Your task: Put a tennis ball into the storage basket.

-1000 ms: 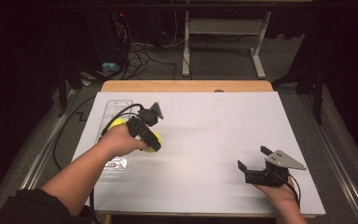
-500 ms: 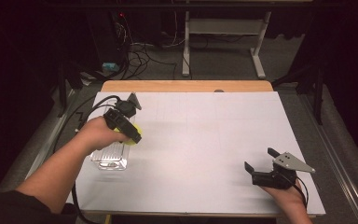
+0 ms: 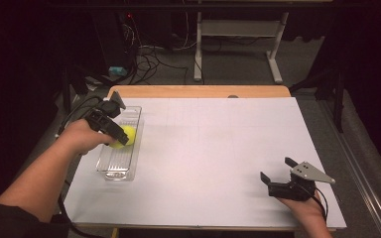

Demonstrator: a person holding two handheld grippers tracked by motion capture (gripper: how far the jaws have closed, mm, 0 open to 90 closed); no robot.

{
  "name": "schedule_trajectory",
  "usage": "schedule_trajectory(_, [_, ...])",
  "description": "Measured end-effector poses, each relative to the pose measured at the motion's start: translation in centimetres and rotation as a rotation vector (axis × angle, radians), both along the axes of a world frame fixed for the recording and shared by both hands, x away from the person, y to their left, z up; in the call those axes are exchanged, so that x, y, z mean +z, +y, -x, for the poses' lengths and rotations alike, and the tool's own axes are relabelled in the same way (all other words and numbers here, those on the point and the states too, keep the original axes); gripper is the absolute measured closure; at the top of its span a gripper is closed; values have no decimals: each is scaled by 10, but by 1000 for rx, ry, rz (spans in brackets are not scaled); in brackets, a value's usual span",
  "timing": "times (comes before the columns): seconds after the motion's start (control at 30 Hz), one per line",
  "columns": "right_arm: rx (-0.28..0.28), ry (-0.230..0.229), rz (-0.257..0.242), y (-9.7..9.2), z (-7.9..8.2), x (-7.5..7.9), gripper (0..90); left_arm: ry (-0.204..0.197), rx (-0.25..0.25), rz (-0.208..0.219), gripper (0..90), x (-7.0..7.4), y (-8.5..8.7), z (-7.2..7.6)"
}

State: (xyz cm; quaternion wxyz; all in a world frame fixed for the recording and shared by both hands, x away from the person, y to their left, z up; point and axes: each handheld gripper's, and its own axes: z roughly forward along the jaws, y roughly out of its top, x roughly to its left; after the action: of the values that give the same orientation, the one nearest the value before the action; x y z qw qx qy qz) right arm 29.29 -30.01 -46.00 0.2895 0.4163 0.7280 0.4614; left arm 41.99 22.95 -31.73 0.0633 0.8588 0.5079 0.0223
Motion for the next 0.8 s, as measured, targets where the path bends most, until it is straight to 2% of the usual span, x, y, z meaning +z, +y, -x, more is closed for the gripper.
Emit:
schedule_trajectory(0.1, [2, 0, 0, 1, 0, 0, 0, 12, 8, -8, 262, -2, 4, -1])
schedule_trajectory(0.13, [3, -1, 2, 1, 0, 0, 0, 7, 10, -10, 262, -4, 5, -1])
schedule_trajectory(0.43, [4, 1, 4, 1, 0, -1, 0, 39, 26, -14, 261, -22, 10, -5])
schedule_trajectory(0.53, [4, 4, 5, 1, -1, -1, 0, 56, 23, -17, 260, -29, 10, -7])
schedule_trajectory(0.7, [5, 4, 6, 2, -1, -2, 0, 63, 30, -6, 259, -41, 8, -9])
schedule_trajectory(0.8, [10, 4, 9, 2, -1, -2, 0, 77, 31, -16, 259, -46, 8, -11])
